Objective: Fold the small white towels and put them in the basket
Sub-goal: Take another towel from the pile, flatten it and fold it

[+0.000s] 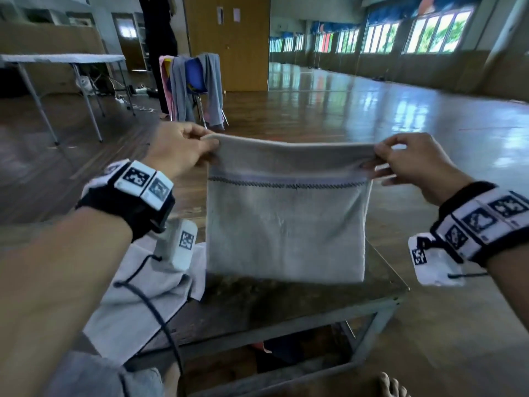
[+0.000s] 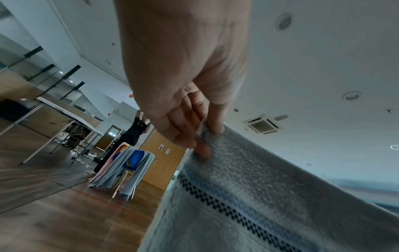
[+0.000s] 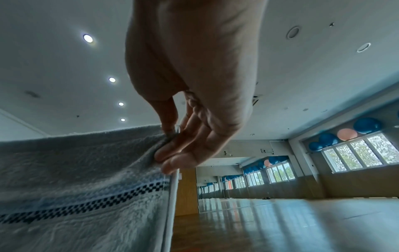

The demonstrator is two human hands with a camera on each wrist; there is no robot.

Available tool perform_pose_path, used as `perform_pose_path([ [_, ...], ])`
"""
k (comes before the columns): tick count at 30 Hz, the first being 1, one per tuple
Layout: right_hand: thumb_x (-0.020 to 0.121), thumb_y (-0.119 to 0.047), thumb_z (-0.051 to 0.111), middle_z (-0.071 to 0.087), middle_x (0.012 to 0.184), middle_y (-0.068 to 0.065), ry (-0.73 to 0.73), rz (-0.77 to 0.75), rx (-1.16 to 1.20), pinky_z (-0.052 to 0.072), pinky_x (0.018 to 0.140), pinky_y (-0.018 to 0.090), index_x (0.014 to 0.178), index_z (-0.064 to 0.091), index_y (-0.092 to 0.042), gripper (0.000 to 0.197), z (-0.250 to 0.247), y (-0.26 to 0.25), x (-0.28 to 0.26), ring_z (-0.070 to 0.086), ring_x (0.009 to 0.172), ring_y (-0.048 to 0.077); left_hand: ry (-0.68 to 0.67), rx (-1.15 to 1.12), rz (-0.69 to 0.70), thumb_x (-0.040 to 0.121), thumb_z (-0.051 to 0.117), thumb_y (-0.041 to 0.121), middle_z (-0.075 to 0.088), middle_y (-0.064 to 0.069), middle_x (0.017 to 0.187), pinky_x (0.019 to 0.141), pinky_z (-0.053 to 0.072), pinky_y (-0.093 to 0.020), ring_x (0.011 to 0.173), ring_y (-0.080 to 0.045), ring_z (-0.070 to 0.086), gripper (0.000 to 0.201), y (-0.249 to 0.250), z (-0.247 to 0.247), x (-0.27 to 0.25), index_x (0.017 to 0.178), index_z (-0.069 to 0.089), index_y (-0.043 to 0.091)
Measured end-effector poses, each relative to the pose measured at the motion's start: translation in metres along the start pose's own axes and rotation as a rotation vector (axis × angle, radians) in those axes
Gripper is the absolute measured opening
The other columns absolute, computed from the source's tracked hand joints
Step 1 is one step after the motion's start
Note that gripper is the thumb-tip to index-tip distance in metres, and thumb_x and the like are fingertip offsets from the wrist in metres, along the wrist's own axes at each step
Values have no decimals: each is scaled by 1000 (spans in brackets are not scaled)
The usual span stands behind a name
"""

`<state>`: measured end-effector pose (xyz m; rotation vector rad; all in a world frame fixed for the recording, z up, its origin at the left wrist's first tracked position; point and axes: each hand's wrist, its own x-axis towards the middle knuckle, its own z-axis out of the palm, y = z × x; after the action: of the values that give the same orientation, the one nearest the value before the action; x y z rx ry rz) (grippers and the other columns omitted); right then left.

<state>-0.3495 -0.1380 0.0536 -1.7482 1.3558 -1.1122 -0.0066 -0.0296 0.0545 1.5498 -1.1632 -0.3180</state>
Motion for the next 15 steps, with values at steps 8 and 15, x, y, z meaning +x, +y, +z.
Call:
perform_pose_path([
  [8, 105, -18, 53, 68, 109, 14, 105, -192, 101, 59, 67, 38, 106, 59, -17, 6, -20, -44, 7, 70, 92, 22, 118, 33, 203, 82, 79, 26, 74, 7, 86, 60, 55, -15, 73, -1, 71, 8, 34, -25, 9, 87, 74, 30],
  [15, 99, -14, 63, 62, 64, -11, -224, -291, -310, 45, 61, 20, 76, 65, -24, 24, -19, 63, -37, 55, 62, 3, -457, 230, -68, 73, 83, 22, 76, -3, 86, 85, 56, -50, 81, -32, 69, 17, -41, -14, -51, 87, 75, 16],
])
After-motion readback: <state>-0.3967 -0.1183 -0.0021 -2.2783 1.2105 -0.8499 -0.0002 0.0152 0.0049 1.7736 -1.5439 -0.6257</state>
